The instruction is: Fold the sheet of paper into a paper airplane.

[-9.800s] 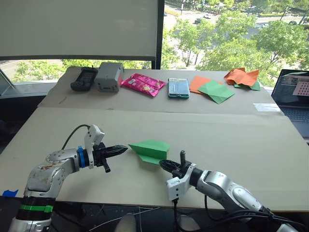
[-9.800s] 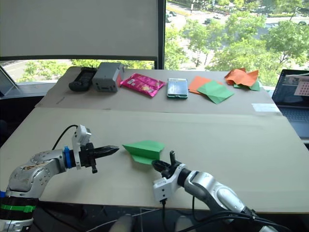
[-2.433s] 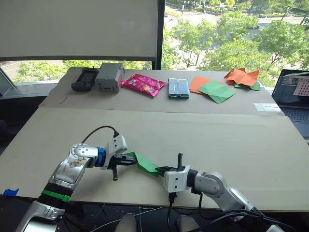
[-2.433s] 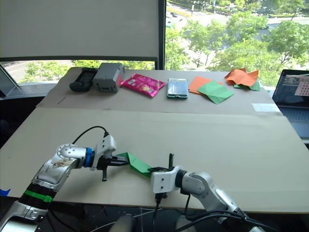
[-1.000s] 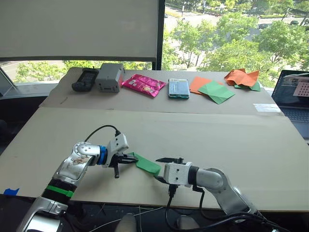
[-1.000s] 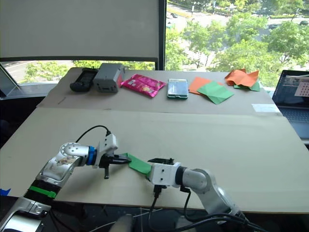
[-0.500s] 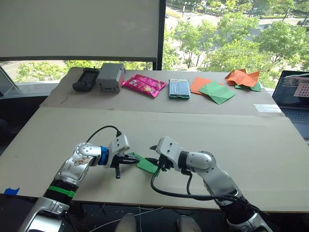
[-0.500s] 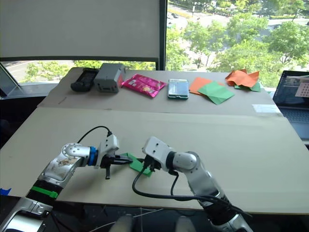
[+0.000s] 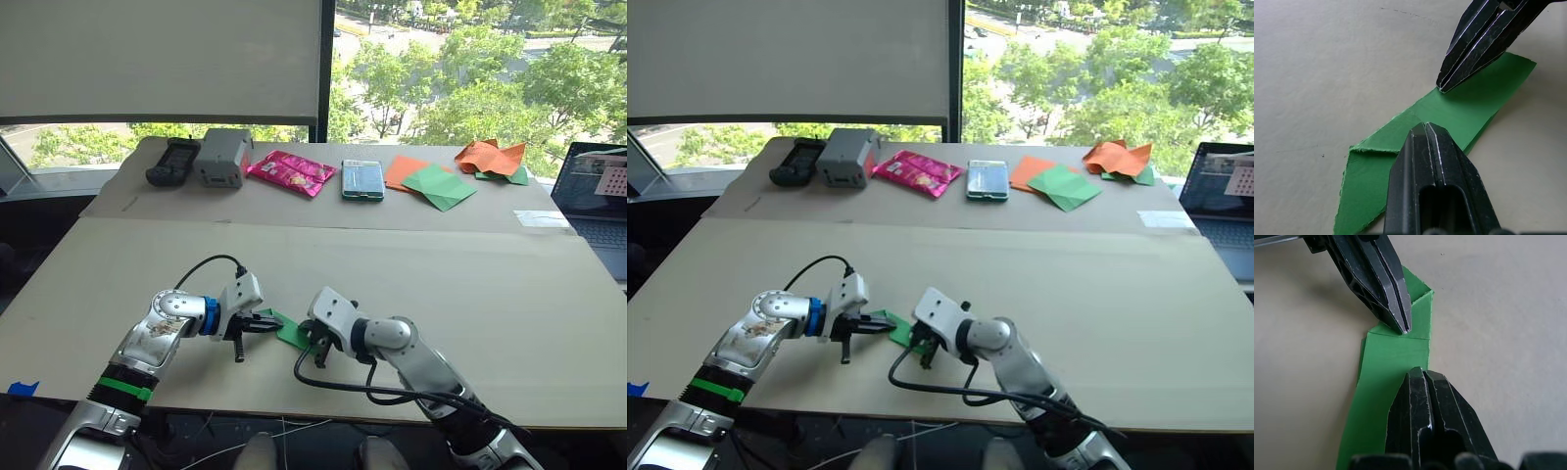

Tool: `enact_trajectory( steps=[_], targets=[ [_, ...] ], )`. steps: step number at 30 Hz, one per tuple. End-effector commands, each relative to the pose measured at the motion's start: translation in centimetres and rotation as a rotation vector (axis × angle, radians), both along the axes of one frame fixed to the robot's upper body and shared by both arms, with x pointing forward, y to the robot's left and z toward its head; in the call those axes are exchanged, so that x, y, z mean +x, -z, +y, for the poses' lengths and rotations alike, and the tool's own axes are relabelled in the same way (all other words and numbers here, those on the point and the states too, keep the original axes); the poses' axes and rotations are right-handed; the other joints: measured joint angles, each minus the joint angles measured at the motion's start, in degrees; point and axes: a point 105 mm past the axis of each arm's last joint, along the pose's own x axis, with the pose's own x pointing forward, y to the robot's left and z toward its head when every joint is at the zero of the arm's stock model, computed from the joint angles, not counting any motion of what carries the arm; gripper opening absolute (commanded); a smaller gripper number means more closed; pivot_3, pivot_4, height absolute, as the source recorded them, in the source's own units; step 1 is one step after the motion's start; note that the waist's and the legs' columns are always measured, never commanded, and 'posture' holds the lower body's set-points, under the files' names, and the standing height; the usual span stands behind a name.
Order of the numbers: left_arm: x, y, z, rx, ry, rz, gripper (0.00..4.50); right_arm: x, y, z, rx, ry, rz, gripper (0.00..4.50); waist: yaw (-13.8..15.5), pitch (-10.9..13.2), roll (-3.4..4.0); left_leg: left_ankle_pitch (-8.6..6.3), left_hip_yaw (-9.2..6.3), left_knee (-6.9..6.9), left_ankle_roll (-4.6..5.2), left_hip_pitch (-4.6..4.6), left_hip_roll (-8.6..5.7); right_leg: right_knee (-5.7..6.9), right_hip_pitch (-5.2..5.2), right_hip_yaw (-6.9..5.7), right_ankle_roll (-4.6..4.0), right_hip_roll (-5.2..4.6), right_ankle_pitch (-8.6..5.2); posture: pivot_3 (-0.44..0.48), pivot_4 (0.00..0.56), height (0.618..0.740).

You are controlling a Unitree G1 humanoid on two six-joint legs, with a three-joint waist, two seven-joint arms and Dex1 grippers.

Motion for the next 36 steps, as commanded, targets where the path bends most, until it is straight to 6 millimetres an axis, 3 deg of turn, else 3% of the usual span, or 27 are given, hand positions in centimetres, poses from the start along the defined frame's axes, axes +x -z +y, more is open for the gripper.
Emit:
enact_trajectory(
  steps=[1, 16, 36],
  targets=[
    [-0.3, 0.3, 0.2, 0.025, 0.006, 0.006, 0.0, 0.2, 0.1, 0.1, -0.015, 0.001, 0.001, 0.02, 0.0, -0.02, 0.01, 0.0, 0.0, 0.0, 0.0, 0.0, 0.0, 0.0, 0.0, 0.0, 0.0, 0.0, 0.0, 0.0, 0.15, 0.72],
    [-0.3, 0.1, -0.1, 0.012, 0.008, 0.002, 0.0, -0.7, 4.3, -2.3, -0.134, 0.059, 0.153, 0.02, 0.11, -0.69, 0.34, -0.01, 0.0, 0.02, -0.01, 0.0, 0.0, -0.02, 0.02, 0.0, -0.01, 0.0, -0.01, 0.0, 0.15, 0.72],
    [-0.4, 0.8, -0.5, 0.0, -0.003, 0.019, 0.0, -2.5, 5.7, -5.6, -0.194, 0.105, 0.2, 0.02, 0.43, -0.85, 0.43, -0.16, 0.0, 0.1, -0.25, -0.02, -0.01, -0.09, 0.08, 0.0, 0.03, -0.02, -0.06, 0.0, 0.15, 0.72]
  ],
)
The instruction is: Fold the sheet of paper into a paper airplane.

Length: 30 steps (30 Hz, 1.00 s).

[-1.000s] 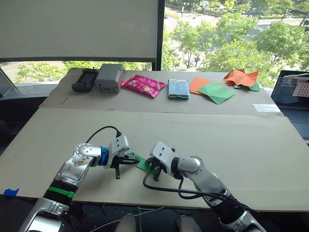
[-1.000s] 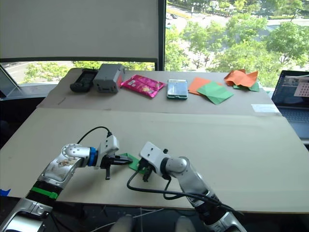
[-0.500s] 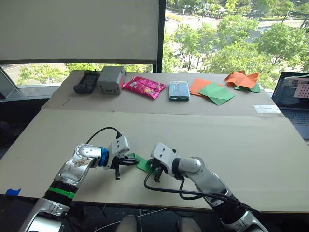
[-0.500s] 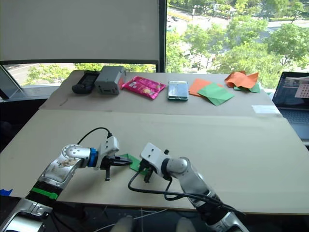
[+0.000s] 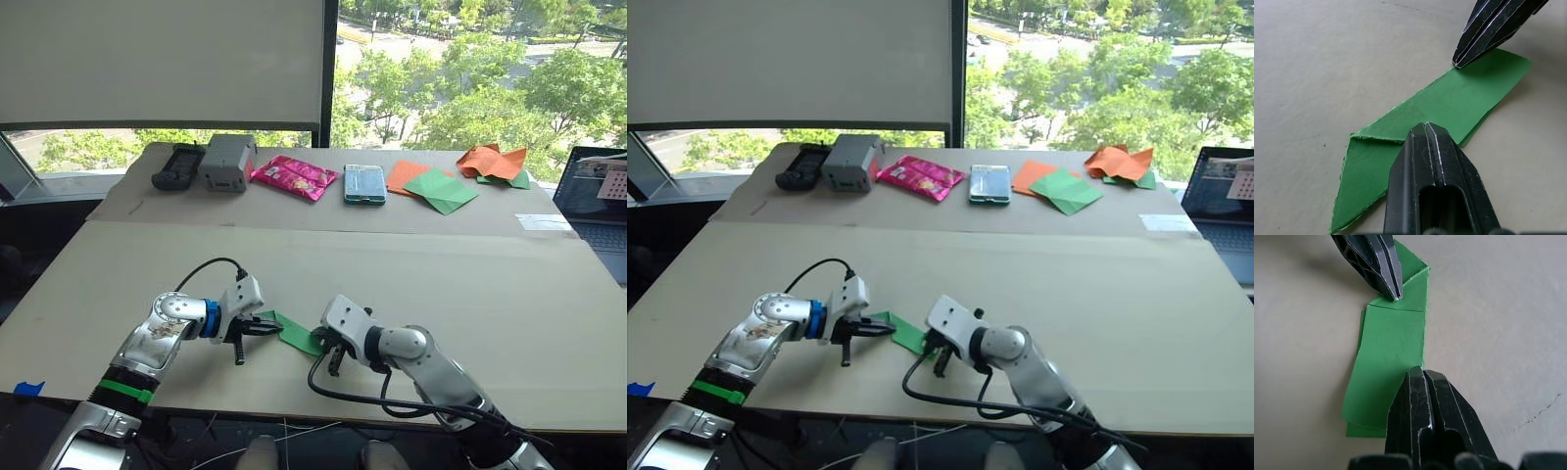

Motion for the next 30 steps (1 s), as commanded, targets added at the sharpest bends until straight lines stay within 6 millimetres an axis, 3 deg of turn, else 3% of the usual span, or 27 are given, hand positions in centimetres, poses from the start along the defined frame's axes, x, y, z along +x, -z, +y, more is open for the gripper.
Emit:
enact_trajectory(
  steps=[1, 10, 23, 30],
  targets=[
    [-0.3, 0.5, -0.3, 0.0, 0.002, 0.012, 0.0, -1.1, 4.1, -2.5, -0.119, 0.076, 0.16, 0.02, 0.02, -0.01, 0.0, 0.0, 0.0, 0.0, -0.01, 0.0, 0.0, 0.0, 0.0, 0.0, 0.0, 0.0, 0.0, 0.0, 0.15, 0.72],
    [-0.6, 1.0, -0.5, 0.003, 0.006, 0.025, 0.0, -1.3, 3.7, -2.9, -0.149, 0.069, 0.124, 0.02, 0.32, -0.06, -0.01, -0.09, 0.0, 0.1, -0.15, -0.01, 0.0, -0.02, 0.04, 0.0, 0.03, -0.01, -0.03, 0.0, 0.15, 0.72],
    [-0.9, 1.6, -0.6, 0.02, 0.017, 0.038, 0.0, -2.4, 3.9, -5.0, -0.195, 0.119, 0.13, 0.02, 0.78, -0.25, -0.05, -0.15, 0.0, 0.16, -0.24, -0.03, -0.05, -0.07, 0.06, -0.01, 0.06, -0.1, -0.1, 0.0, 0.15, 0.72],
    [-0.9, 1.9, -0.8, 0.023, 0.021, 0.041, 0.0, -2.3, 2.4, -5.7, -0.186, 0.143, 0.095, 0.02, 1.03, -0.26, -0.08, -0.17, 0.0, 0.17, -0.28, -0.06, -0.11, -0.12, 0.06, -0.03, 0.09, -0.19, -0.13, 0.0, 0.15, 0.72]
  ],
)
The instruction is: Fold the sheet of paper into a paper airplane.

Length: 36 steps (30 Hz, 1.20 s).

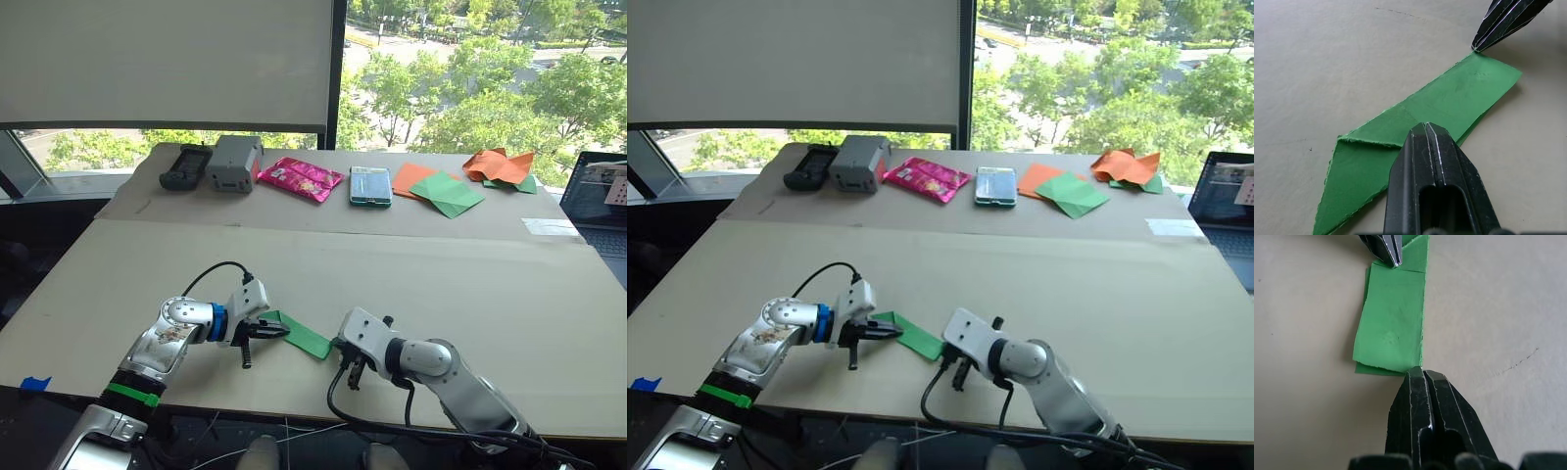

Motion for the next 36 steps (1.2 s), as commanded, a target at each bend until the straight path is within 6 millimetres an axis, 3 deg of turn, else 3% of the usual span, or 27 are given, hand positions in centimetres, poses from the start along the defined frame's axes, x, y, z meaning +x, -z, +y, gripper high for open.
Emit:
enact_trajectory(
  steps=[1, 7, 12, 16, 22, 25, 30, 36],
  targets=[
    [-0.6, 1.3, 0.1, 0.04, 0.006, 0.038, 0.0, -0.4, 2.1, -2.5, -0.084, 0.094, 0.105, 0.02, 0.05, 0.01, 0.0, 0.0, 0.0, 0.0, 0.0, -0.01, -0.01, 0.0, 0.0, 0.0, 0.0, -0.01, 0.0, 0.0, 0.15, 0.72],
    [-0.5, 1.3, 0.1, 0.04, 0.007, 0.035, 0.0, 1.4, -3.6, -0.5, 0.141, 0.095, -0.024, 0.02, -0.08, 0.18, -0.01, 0.0, 0.0, 0.01, 0.0, -0.1, 0.0, -0.02, -0.08, -0.02, 0.01, -0.01, -0.01, 0.0, 0.15, 0.72],
    [-0.5, 1.2, 0.2, 0.042, 0.009, 0.034, 0.0, 1.5, -5.3, 1.7, 0.234, 0.029, -0.054, 0.02, -0.67, 0.28, 0.09, 0.0, 0.0, -0.01, 0.01, -0.12, 0.02, 0.05, -0.19, -0.02, 0.01, 0.02, 0.0, 0.0, 0.15, 0.72],
    [-0.5, 1.2, 0.3, 0.043, 0.006, 0.034, 0.0, 0.9, -4.5, 3.0, 0.235, -0.012, -0.018, 0.02, -0.86, 0.28, 0.1, 0.01, 0.0, -0.02, 0.02, -0.12, 0.02, 0.06, -0.18, -0.02, 0.01, 0.03, 0.0, 0.0, 0.15, 0.72],
    [-0.2, 0.6, 0.2, 0.032, 0.002, 0.019, 0.0, 0.6, -0.2, 3.0, 0.135, 0.004, 0.104, 0.02, -1.25, 0.29, 0.08, 0.0, 0.0, -0.02, 0.01, -0.14, 0.02, 0.04, -0.2, -0.02, 0.01, 0.02, 0.0, 0.0, 0.15, 0.72],
    [0.2, -0.9, -0.2, -0.011, 0.001, -0.002, 0.0, 0.2, 2.1, 2.1, 0.065, 0.012, 0.157, 0.02, -1.4, 0.28, 0.08, 0.0, 0.0, -0.04, 0.01, -0.09, 0.03, 0.05, -0.19, -0.01, 0.01, 0.02, 0.0, 0.0, 0.15, 0.72],
    [0.6, -2.3, -1.0, -0.049, 0.014, -0.023, 0.0, -0.2, 3.1, 1.6, 0.034, 0.021, 0.186, 0.02, -1.39, 0.28, 0.05, 0.0, 0.0, -0.04, 0.01, -0.09, 0.03, 0.05, -0.2, -0.01, 0.01, 0.02, 0.0, 0.0, 0.15, 0.72],
    [0.5, -1.4, -1.3, -0.025, 0.031, -0.016, 0.0, -0.1, 3.2, 1.5, 0.029, 0.038, 0.193, 0.02, -1.4, 0.28, 0.04, 0.0, 0.0, -0.04, 0.01, -0.09, 0.03, 0.05, -0.2, -0.01, 0.01, 0.02, 0.0, 0.0, 0.15, 0.72]
  ],
)
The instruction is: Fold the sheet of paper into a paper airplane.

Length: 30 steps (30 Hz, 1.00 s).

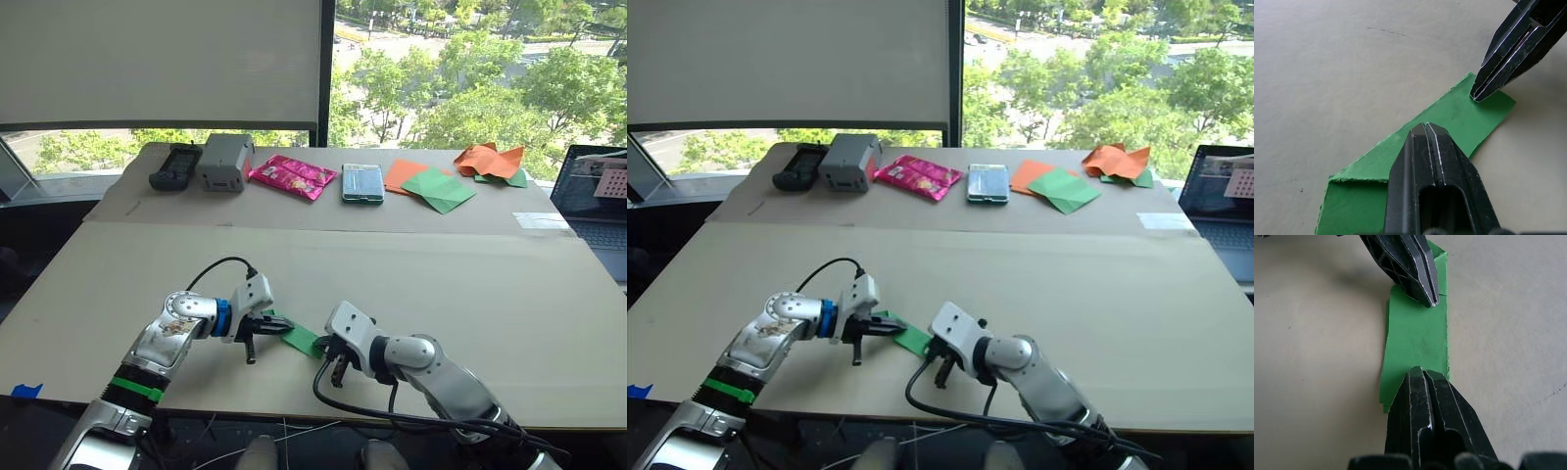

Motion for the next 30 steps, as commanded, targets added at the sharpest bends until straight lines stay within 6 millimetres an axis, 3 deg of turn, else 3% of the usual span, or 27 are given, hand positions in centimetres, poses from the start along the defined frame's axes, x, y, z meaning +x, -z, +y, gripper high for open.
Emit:
enact_trajectory(
  steps=[1, 13, 30],
  targets=[
    [0.4, -0.3, -0.4, 0.004, 0.019, -0.032, 0.0, -0.4, 3.2, -1.6, -0.102, 0.063, 0.108, 0.02, 0.0, 0.0, 0.0, 0.0, 0.0, 0.0, 0.0, 0.0, 0.0, 0.0, 0.0, 0.0, 0.0, 0.0, 0.0, 0.0, 0.15, 0.72],
    [1.0, 1.9, -0.6, 0.061, 0.048, -0.007, 0.0, -0.8, 3.2, -1.8, -0.113, 0.069, 0.11, 0.02, 0.09, -0.04, -0.02, 0.0, 0.0, 0.0, 0.0, 0.0, -0.01, -0.02, 0.02, 0.0, 0.0, -0.01, 0.0, 0.0, 0.15, 0.72],
    [0.4, 3.7, 2.2, 0.15, 0.036, 0.011, 0.0, -0.5, 3.0, -1.8, -0.123, 0.086, 0.111, 0.02, -0.04, -0.2, -0.04, -0.01, 0.0, -0.04, -0.01, 0.05, 0.01, -0.02, 0.01, 0.0, 0.0, -0.01, 0.0, 0.0, 0.15, 0.72]
  ],
)
